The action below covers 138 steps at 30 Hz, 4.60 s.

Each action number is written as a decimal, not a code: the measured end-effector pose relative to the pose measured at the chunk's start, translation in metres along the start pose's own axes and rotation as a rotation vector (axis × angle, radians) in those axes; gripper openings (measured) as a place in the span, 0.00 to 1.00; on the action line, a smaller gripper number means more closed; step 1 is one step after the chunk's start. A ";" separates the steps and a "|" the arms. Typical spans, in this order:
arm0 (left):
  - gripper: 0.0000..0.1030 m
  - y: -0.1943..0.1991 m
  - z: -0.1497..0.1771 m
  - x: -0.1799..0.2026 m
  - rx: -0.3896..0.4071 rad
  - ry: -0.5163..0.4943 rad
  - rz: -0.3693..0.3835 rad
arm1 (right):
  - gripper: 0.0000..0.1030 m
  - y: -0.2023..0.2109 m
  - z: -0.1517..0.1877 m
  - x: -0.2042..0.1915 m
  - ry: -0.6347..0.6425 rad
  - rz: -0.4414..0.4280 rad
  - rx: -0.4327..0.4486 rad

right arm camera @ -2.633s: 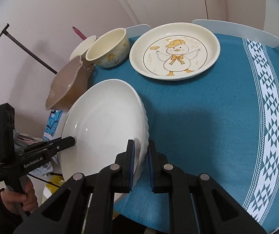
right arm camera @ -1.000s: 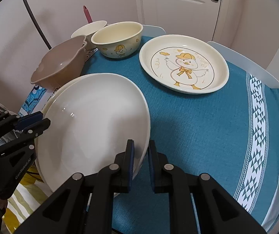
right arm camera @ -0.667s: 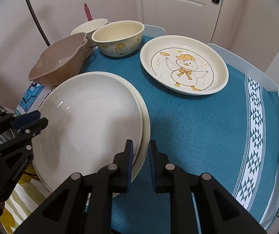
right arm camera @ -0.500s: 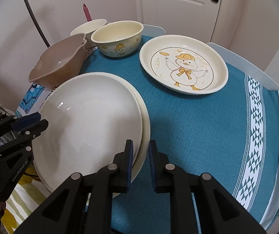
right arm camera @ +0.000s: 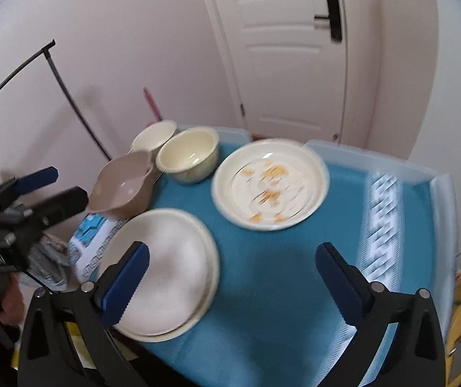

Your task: Organize plates and bowls

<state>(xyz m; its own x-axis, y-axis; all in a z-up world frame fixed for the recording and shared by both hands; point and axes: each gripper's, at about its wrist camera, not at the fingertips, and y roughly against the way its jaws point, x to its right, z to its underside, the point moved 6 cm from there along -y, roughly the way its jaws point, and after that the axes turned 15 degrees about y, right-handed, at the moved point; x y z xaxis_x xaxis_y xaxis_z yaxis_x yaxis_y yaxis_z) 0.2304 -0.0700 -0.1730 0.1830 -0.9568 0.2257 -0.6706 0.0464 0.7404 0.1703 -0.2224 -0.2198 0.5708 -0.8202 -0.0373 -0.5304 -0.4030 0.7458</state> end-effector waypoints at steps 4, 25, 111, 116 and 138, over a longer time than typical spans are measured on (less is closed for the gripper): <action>1.00 -0.027 -0.021 0.007 -0.060 0.075 0.060 | 0.99 0.004 -0.017 0.038 0.002 0.065 -0.047; 0.56 -0.219 -0.003 0.004 -0.474 0.242 0.083 | 0.54 -0.162 -0.014 0.130 -0.248 -0.063 -0.319; 0.17 -0.101 0.108 -0.095 -0.439 -0.044 -0.077 | 0.15 -0.074 0.077 -0.077 -0.070 0.010 -0.172; 0.19 -0.102 0.108 -0.084 -0.382 -0.188 -0.192 | 0.15 -0.077 0.078 -0.082 -0.038 0.016 -0.184; 0.19 -0.089 0.105 -0.081 -0.270 -0.327 -0.323 | 0.15 -0.088 0.084 -0.085 -0.028 0.014 -0.205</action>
<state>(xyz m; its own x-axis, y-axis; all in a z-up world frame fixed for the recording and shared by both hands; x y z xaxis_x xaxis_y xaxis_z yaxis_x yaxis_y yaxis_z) 0.1996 -0.0269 -0.3240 0.0869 -0.9722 -0.2176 -0.4003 -0.2341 0.8860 0.1162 -0.1515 -0.3382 0.5449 -0.8374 -0.0421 -0.3983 -0.3027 0.8659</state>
